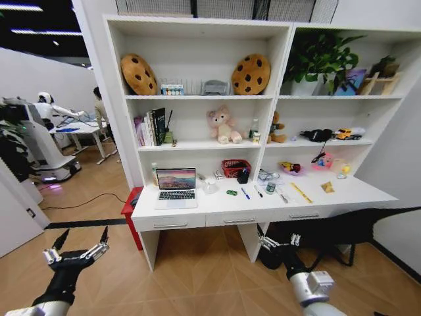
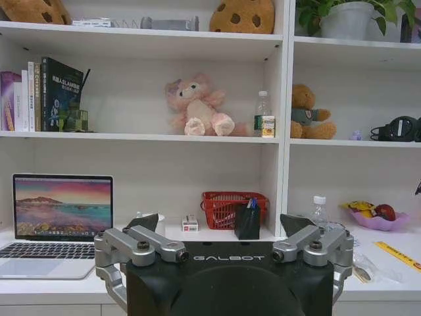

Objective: Organize the objects on the table.

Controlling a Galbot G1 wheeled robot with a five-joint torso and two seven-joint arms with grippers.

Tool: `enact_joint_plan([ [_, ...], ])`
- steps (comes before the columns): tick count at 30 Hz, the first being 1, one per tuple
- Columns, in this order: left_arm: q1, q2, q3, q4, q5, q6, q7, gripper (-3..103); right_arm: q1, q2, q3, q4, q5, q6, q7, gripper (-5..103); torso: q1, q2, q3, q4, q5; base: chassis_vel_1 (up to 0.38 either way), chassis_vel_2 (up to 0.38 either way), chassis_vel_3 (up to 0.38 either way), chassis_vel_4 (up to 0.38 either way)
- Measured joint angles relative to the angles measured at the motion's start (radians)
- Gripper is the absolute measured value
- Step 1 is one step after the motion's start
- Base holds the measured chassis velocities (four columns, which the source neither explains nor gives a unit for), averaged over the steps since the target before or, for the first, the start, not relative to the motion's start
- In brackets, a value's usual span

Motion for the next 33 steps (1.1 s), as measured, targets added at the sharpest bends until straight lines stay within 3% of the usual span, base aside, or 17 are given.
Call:
enact_joint_plan([
  [13, -0.002, 0.002, -0.002, 0.0, 0.0, -0.002, 0.001, 100, -0.011, 0.013, 0.004, -0.001, -0.009, 0.02, -0.017, 100, 0.0, 0.0, 0.0, -0.0001, 0.0, -0.007, 0.005, 0.008, -0.006],
  [33, 0.003, 0.019, -0.013, 0.0, 0.022, -0.02, 0.02, 100, 0.002, 0.006, 0.006, -0.03, 0.012, 0.059, -0.016, 100, 0.0, 0.0, 0.0, 0.0, 0.0, -0.097, 0.098, 0.096, -0.102],
])
